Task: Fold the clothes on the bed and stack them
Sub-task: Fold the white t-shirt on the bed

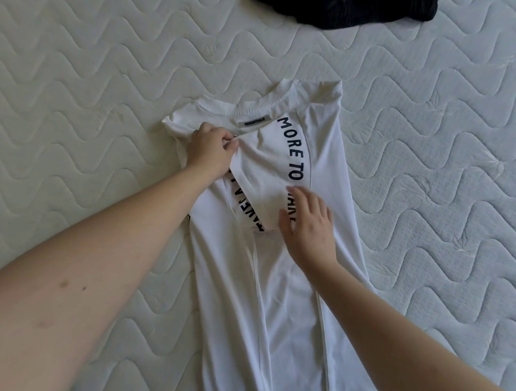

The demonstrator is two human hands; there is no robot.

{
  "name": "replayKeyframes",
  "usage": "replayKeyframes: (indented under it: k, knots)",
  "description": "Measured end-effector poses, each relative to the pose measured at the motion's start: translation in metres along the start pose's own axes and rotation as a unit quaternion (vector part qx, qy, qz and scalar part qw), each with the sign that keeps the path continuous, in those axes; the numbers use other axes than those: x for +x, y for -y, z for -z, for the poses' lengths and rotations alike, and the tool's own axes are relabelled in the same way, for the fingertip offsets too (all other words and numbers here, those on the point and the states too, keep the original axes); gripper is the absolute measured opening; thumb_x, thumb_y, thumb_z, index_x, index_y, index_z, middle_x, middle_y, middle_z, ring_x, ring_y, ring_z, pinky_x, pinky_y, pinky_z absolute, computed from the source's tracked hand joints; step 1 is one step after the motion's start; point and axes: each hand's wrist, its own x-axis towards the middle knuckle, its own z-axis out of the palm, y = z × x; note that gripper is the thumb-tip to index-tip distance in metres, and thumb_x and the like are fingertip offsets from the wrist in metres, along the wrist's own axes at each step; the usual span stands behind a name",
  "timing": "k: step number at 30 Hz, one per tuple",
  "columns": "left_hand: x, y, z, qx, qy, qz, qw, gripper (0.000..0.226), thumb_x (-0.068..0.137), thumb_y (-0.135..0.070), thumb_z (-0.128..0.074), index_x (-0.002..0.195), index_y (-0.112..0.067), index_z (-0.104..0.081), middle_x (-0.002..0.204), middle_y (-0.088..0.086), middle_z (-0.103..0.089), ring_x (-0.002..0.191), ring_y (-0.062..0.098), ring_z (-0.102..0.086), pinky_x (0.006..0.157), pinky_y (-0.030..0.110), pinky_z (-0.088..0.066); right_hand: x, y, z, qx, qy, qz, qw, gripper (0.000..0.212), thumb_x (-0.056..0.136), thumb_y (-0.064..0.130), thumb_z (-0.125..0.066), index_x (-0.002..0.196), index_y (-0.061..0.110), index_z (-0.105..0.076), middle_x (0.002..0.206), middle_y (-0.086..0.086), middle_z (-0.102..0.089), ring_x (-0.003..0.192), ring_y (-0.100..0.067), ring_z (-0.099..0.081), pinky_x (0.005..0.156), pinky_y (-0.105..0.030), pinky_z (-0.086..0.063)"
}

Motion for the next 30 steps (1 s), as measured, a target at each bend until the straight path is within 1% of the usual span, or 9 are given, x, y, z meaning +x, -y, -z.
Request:
replayKeyframes:
  k: [3, 7, 10, 13, 15, 18, 21, 24, 30]
  knots:
    - [-0.004, 0.000, 0.004, -0.064, -0.003, -0.014, 0.998, 0.031, 0.098, -0.038, -0.053, 0.101, -0.009, -0.064, 0.108, 0.008, -0.061, 0.094, 0.022, -0.054, 0.077, 0.030, -0.042, 0.006, -0.021, -0.001, 0.023, 0.076, -0.082, 0.993, 0.055, 0.103, 0.039, -0.035, 0.154, 0.019, -0.027, 0.159, 0.004, -0.029, 0.147, -0.013, -0.020, 0.119, -0.033, -0.016]
    - [-0.009, 0.008, -0.002, -0.076, -0.009, 0.047, 0.996, 0.027, 0.097, -0.038, -0.056, 0.088, -0.013, -0.054, 0.074, -0.004, -0.055, 0.075, 0.021, -0.051, 0.058, 0.030, -0.032, 0.002, -0.035, -0.005, -0.007, 0.123, -0.049, 0.991, 0.057, 0.104, 0.044, -0.025, 0.156, 0.024, -0.013, 0.163, 0.011, -0.011, 0.149, -0.004, -0.004, 0.121, -0.026, -0.006]
    - [-0.011, 0.009, -0.009, -0.089, -0.005, 0.087, 0.992, 0.026, 0.097, -0.037, -0.056, 0.098, -0.011, -0.059, 0.096, 0.007, -0.065, 0.082, 0.021, -0.053, 0.067, 0.026, -0.035, 0.002, -0.038, -0.008, -0.060, 0.162, -0.034, 0.984, 0.059, 0.103, 0.048, -0.018, 0.157, 0.026, -0.006, 0.164, 0.011, 0.001, 0.149, -0.004, 0.007, 0.120, -0.026, 0.003]
    - [-0.022, 0.002, -0.016, -0.120, 0.013, 0.103, 0.987, 0.039, 0.095, -0.036, -0.059, 0.121, -0.008, -0.053, 0.120, 0.011, -0.059, 0.104, 0.028, -0.057, 0.078, 0.030, -0.042, 0.000, -0.035, -0.008, -0.102, 0.167, -0.017, 0.980, 0.065, 0.098, 0.056, -0.010, 0.156, 0.028, -0.002, 0.163, 0.010, 0.007, 0.149, -0.007, 0.012, 0.119, -0.028, 0.011]
    - [-0.038, -0.002, -0.019, -0.065, -0.060, 0.046, 0.995, 0.046, 0.090, -0.028, -0.065, 0.130, -0.009, -0.050, 0.129, 0.014, -0.051, 0.116, 0.032, -0.050, 0.089, 0.035, -0.041, -0.008, -0.031, -0.008, -0.118, 0.159, 0.033, 0.980, 0.066, 0.097, 0.058, -0.009, 0.156, 0.028, -0.006, 0.162, 0.010, 0.006, 0.149, -0.009, 0.011, 0.120, -0.032, 0.010]
    - [-0.072, -0.009, -0.029, 0.051, -0.140, -0.148, 0.978, 0.053, 0.088, -0.024, -0.062, 0.137, -0.006, -0.049, 0.139, 0.019, -0.047, 0.130, 0.036, -0.044, 0.101, 0.042, -0.038, -0.026, -0.028, -0.013, -0.162, 0.189, 0.125, 0.960, 0.068, 0.098, 0.058, -0.011, 0.156, 0.024, -0.011, 0.164, 0.007, -0.002, 0.149, -0.010, 0.010, 0.121, -0.037, 0.010]
    - [-0.113, -0.013, -0.054, 0.123, -0.008, -0.295, 0.947, 0.056, 0.097, -0.036, -0.044, 0.148, -0.015, -0.039, 0.155, 0.007, -0.035, 0.145, 0.025, -0.029, 0.115, 0.040, -0.021, -0.040, -0.033, -0.012, -0.149, 0.181, 0.138, 0.962, 0.064, 0.100, 0.050, -0.022, 0.156, 0.019, -0.017, 0.164, 0.003, -0.008, 0.151, -0.014, -0.001, 0.122, -0.038, 0.004]
    - [-0.145, -0.004, -0.073, 0.216, 0.102, -0.250, 0.938, 0.057, 0.103, -0.045, -0.026, 0.156, -0.026, -0.015, 0.164, -0.004, -0.009, 0.150, 0.013, -0.004, 0.119, 0.038, 0.003, -0.069, -0.043, -0.004, -0.125, 0.168, 0.138, 0.968, 0.061, 0.098, 0.033, -0.045, 0.153, 0.014, -0.028, 0.162, -0.001, -0.018, 0.150, -0.019, -0.015, 0.122, -0.039, -0.015]
    - [-0.206, -0.002, -0.082, 0.225, 0.119, -0.200, 0.946, 0.064, 0.100, -0.042, -0.033, 0.156, -0.020, -0.010, 0.164, 0.000, -0.003, 0.151, 0.017, -0.002, 0.120, 0.040, -0.002, -0.172, -0.071, 0.008, -0.117, 0.203, 0.069, 0.970, 0.064, 0.097, 0.026, -0.048, 0.155, 0.018, -0.023, 0.163, 0.005, -0.012, 0.151, -0.017, -0.012, 0.122, -0.037, -0.009]
